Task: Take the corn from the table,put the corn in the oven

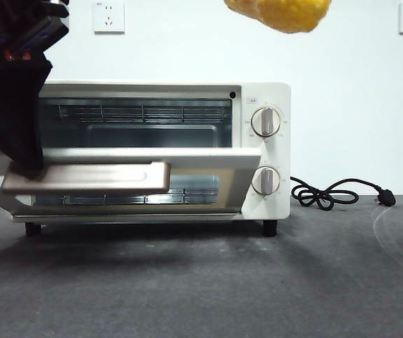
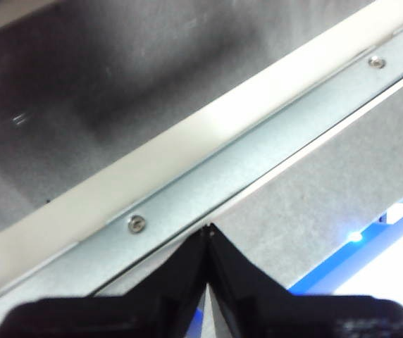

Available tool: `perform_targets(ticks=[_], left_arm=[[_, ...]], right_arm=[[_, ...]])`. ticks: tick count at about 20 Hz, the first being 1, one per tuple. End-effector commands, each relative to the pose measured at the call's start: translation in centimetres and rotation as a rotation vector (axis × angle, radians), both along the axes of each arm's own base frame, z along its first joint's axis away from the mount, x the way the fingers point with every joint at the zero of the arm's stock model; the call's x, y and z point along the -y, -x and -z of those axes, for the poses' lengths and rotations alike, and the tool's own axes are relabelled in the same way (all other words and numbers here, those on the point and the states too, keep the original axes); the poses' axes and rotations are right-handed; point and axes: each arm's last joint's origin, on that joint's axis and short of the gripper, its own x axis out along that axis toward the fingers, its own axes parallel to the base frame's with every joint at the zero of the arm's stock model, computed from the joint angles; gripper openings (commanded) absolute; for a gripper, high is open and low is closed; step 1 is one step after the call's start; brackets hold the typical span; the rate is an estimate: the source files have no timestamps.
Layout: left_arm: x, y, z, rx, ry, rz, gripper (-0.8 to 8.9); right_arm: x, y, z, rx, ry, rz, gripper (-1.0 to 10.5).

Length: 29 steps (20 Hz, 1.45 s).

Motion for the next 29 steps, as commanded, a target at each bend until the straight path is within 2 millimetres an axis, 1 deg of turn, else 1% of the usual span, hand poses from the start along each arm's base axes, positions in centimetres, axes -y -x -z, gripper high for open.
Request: perform_targets(ticks=[1, 4, 7, 9, 12, 16, 19, 21, 24, 29], left_arm=[[0.5, 0.4, -0.3, 0.014, 0.006, 0.034, -0.05], [0.9, 1.4, -0.9, 0.023, 0.014, 0.066, -0.05], [1.0, 2.6, -2.0, 0.067, 0.051, 0.084, -0.05], [0.8, 3.7, -3.2, 0.114, 0.087, 0.090, -0.05], [-0.3, 5.3, -5.2, 0.222, 0.153, 0.075, -0.05], [-2.6, 7.8, -8.0, 0.474, 0.178, -0.025, -0.05], [-4.7, 10.0, -9.7, 0.640, 0.184, -0.142, -0.06], [-6.0, 11.5, -10.3, 0.726, 0.183, -0.203, -0.06], [-7.4, 13.3, -11.0, 0.804, 0.225, -0.236, -0.06], [-8.1, 14.4, -11.2, 0.837, 0.254, -0.242, -0.06]], right_arm=[[-0.1, 0.0, -0.5, 0.024, -0.010, -0.010, -0.1], [-0.2, -0.1, -0.6, 0.055, -0.016, -0.026, -0.1], [-0.5, -0.3, -1.1, 0.107, -0.057, -0.065, -0.1], [-0.9, -0.5, -1.5, 0.152, -0.100, -0.092, -0.1], [-1.8, -0.9, -1.9, 0.212, -0.141, -0.134, -0.1], [-4.5, -1.2, -1.2, 0.257, -0.105, -0.214, -0.1], [-7.3, -1.9, -0.2, 0.280, -0.017, -0.264, -0.1], [-9.5, -2.3, 0.2, 0.328, 0.057, -0.294, -0.1], [-12.7, -3.2, 0.7, 0.431, 0.190, -0.318, -0.1], [-15.7, -4.7, 1.9, 0.573, 0.398, -0.319, -0.1]])
